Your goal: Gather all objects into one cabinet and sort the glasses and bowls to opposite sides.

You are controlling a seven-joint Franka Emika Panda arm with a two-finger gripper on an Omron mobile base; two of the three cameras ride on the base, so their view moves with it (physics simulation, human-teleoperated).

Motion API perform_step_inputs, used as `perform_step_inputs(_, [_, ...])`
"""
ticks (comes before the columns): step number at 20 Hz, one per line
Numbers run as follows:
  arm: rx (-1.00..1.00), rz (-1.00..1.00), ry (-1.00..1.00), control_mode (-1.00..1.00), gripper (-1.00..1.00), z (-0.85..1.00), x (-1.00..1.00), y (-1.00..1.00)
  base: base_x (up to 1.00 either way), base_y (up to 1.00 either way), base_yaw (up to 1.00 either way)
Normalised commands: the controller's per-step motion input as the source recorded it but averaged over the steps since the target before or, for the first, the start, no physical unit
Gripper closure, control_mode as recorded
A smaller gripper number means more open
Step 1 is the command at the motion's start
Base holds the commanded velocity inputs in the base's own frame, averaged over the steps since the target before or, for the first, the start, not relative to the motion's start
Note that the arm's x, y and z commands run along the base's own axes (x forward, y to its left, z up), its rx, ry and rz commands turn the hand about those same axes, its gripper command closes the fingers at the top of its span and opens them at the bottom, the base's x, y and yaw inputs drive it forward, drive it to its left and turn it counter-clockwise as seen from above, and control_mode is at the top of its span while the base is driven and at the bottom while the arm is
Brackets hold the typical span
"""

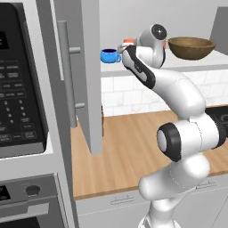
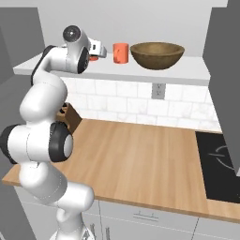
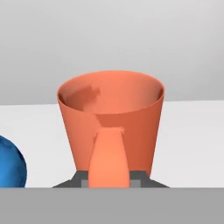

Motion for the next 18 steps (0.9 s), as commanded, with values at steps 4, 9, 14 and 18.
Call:
perform_step_inputs(4, [0.00, 0.00, 0.00, -1.00, -1.00, 0.00, 0.00, 0.00, 0.00, 0.00, 0.00])
perform_step_inputs(9, [0.00, 0.00, 0.00, -1.00, -1.00, 0.00, -0.17, -0.02, 0.00, 0.00, 0.00])
perform_step_inputs(14, [0.00, 0.00, -0.01, -1.00, -1.00, 0.00, -0.62, -0.04, 0.00, 0.00, 0.00])
perform_step_inputs(18, [0.00, 0.00, -0.01, -1.00, -1.00, 0.00, -0.43, 0.00, 0.00, 0.00, 0.00])
